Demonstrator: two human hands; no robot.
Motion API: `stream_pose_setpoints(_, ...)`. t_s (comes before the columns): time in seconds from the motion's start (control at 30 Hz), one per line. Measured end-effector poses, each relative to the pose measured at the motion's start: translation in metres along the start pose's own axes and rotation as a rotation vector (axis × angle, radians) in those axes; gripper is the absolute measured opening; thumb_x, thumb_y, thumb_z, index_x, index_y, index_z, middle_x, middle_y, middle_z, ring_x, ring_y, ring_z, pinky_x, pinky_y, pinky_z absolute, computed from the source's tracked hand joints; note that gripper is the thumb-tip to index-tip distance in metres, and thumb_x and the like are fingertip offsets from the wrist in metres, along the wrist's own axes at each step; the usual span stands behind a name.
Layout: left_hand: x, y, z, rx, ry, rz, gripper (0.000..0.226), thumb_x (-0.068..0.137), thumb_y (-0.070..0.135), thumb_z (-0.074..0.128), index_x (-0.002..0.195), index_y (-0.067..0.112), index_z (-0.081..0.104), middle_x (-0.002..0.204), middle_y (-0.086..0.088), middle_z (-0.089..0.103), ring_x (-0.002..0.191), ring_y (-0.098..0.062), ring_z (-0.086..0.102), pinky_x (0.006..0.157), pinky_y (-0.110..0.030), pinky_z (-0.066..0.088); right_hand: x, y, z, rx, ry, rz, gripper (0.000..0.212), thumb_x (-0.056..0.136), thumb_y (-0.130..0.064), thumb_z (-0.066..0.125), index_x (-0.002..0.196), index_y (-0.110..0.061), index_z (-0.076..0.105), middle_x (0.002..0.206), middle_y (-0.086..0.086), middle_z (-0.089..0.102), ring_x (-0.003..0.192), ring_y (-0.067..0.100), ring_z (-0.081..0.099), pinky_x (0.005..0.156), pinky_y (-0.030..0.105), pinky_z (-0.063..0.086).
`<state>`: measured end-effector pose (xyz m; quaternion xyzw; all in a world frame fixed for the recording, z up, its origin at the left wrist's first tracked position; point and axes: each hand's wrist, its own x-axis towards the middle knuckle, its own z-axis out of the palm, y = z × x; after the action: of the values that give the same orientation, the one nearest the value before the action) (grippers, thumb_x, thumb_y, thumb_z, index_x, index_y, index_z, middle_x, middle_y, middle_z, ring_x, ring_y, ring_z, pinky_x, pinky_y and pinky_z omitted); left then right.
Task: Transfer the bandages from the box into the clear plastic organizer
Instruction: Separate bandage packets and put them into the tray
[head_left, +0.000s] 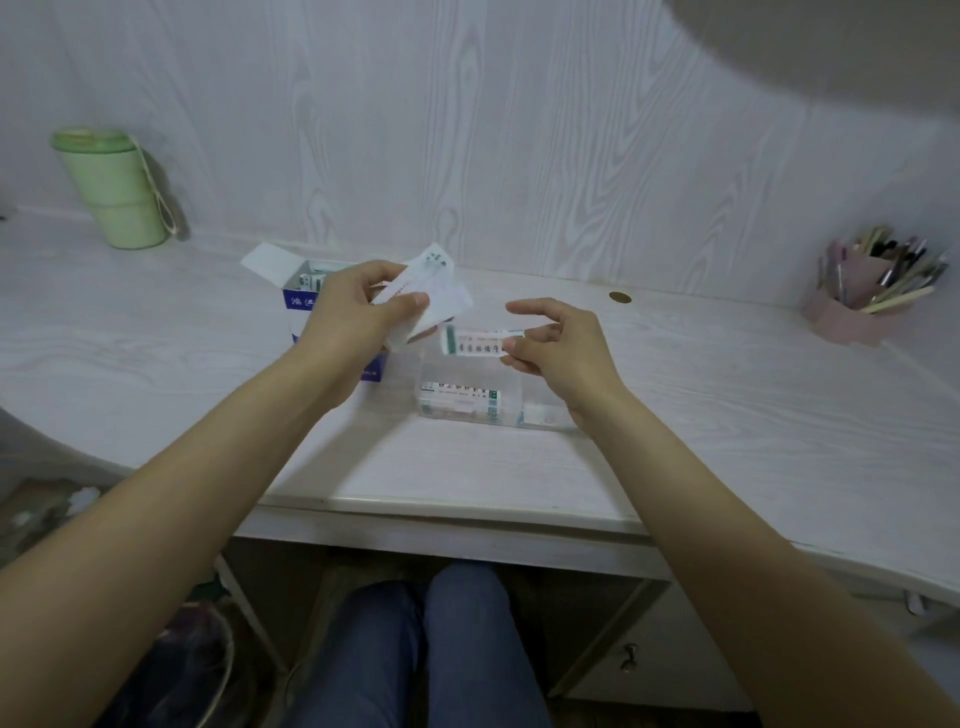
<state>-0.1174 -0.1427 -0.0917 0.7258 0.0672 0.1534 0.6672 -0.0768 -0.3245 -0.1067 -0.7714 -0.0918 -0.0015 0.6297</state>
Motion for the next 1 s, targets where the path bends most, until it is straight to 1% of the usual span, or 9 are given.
stream_pose_setpoints(0.1, 0.003, 0.001, -0.01, -0.017, -0.005, 0.019, 0.02, 0.089, 0.007, 0.06, 0.109, 0.01, 0.063, 0.105, -0.01, 0.066, 0.086, -0.022, 0.067, 0.063, -0.02, 0.054, 0.001, 0.007, 0.005, -0.166, -0.023, -0.018, 0.016, 0.083, 0.008, 0.064, 0.092, -0.005, 0.07, 0.072, 0.006, 0.052, 0.066, 0.021, 0.063, 0.06, 0.013, 0.053)
stream_pose_setpoints(0.23, 0.002, 0.001, -0.012, 0.024, -0.044, 0.049, 0.022, 0.089, 0.006, 0.059, 0.111, 0.008, 0.063, 0.091, -0.011, 0.066, 0.079, -0.019, 0.067, 0.061, -0.019, 0.051, 0.0, 0.01, 0.015, -0.525, -0.05, -0.096, 0.015, 0.084, 0.001, 0.064, 0.097, -0.004, 0.07, 0.074, 0.001, 0.056, 0.055, 0.004, 0.058, 0.058, 0.007, 0.048)
stream_pose_setpoints(0.37, 0.002, 0.001, -0.012, 0.027, -0.071, 0.051, 0.021, 0.089, 0.008, 0.06, 0.11, 0.011, 0.064, 0.101, -0.012, 0.066, 0.089, -0.023, 0.068, 0.062, -0.019, 0.052, 0.0, 0.011, 0.029, -0.779, -0.094, -0.193, 0.015, 0.087, -0.007, 0.062, 0.1, -0.004, 0.069, 0.09, 0.004, 0.059, 0.084, 0.016, 0.055, 0.069, 0.022, 0.041)
stream_pose_setpoints(0.43, 0.002, 0.001, -0.012, 0.017, -0.073, 0.052, 0.022, 0.089, 0.009, 0.06, 0.11, 0.011, 0.064, 0.103, -0.011, 0.067, 0.088, -0.021, 0.068, 0.06, -0.016, 0.051, 0.0, 0.012, 0.035, -0.912, -0.103, -0.214, 0.013, 0.087, -0.01, 0.061, 0.097, -0.007, 0.068, 0.098, 0.007, 0.065, 0.093, 0.023, 0.059, 0.071, 0.029, 0.044)
stream_pose_setpoints(0.6, 0.004, 0.0, -0.014, 0.019, -0.036, 0.034, 0.023, 0.089, 0.012, 0.062, 0.112, 0.014, 0.064, 0.112, -0.01, 0.065, 0.098, -0.026, 0.065, 0.066, -0.022, 0.052, 0.0, 0.008, 0.039, -1.085, -0.117, -0.182, 0.011, 0.086, -0.014, 0.063, 0.096, -0.012, 0.067, 0.102, 0.006, 0.066, 0.099, 0.026, 0.058, 0.07, 0.032, 0.046)
stream_pose_setpoints(0.77, 0.003, 0.0, -0.014, 0.023, -0.045, 0.039, 0.024, 0.089, 0.01, 0.062, 0.112, 0.015, 0.063, 0.113, -0.006, 0.064, 0.094, -0.019, 0.064, 0.056, -0.013, 0.05, 0.003, 0.004, 0.041, -1.147, -0.147, -0.194, 0.012, 0.083, -0.017, 0.068, 0.094, -0.011, 0.07, 0.1, 0.005, 0.066, 0.103, 0.025, 0.053, 0.07, 0.032, 0.045)
stream_pose_setpoints(0.87, 0.003, 0.0, -0.015, 0.03, -0.049, 0.037, 0.021, 0.088, 0.011, 0.063, 0.109, 0.017, 0.064, 0.112, -0.006, 0.064, 0.097, -0.022, 0.064, 0.063, -0.02, 0.053, 0.003, 0.0, 0.039, -0.936, -0.086, -0.202, 0.012, 0.082, -0.011, 0.063, 0.089, -0.014, 0.073, 0.088, 0.0, 0.069, 0.09, 0.018, 0.06, 0.071, 0.03, 0.051)
stream_pose_setpoints(0.93, 0.004, 0.0, -0.016, 0.023, -0.061, 0.041, 0.02, 0.088, 0.01, 0.064, 0.107, 0.016, 0.065, 0.106, -0.009, 0.066, 0.092, -0.025, 0.064, 0.066, -0.025, 0.052, 0.001, -0.012, 0.035, -0.521, -0.09, -0.155, 0.018, 0.083, -0.008, 0.061, 0.095, -0.017, 0.071, 0.079, -0.007, 0.066, 0.075, 0.007, 0.059, 0.067, 0.02, 0.048)
stream_pose_setpoints(1.0, 0.004, 0.0, -0.016, 0.033, -0.059, 0.05, 0.02, 0.087, 0.01, 0.064, 0.106, 0.016, 0.065, 0.1, -0.008, 0.065, 0.085, -0.024, 0.061, 0.067, -0.028, 0.051, -0.003, -0.024, 0.028, -0.08, -0.217, -0.072, 0.025, 0.084, -0.009, 0.066, 0.108, -0.018, 0.067, 0.083, -0.005, 0.067, 0.075, 0.006, 0.06, 0.064, 0.018, 0.047)
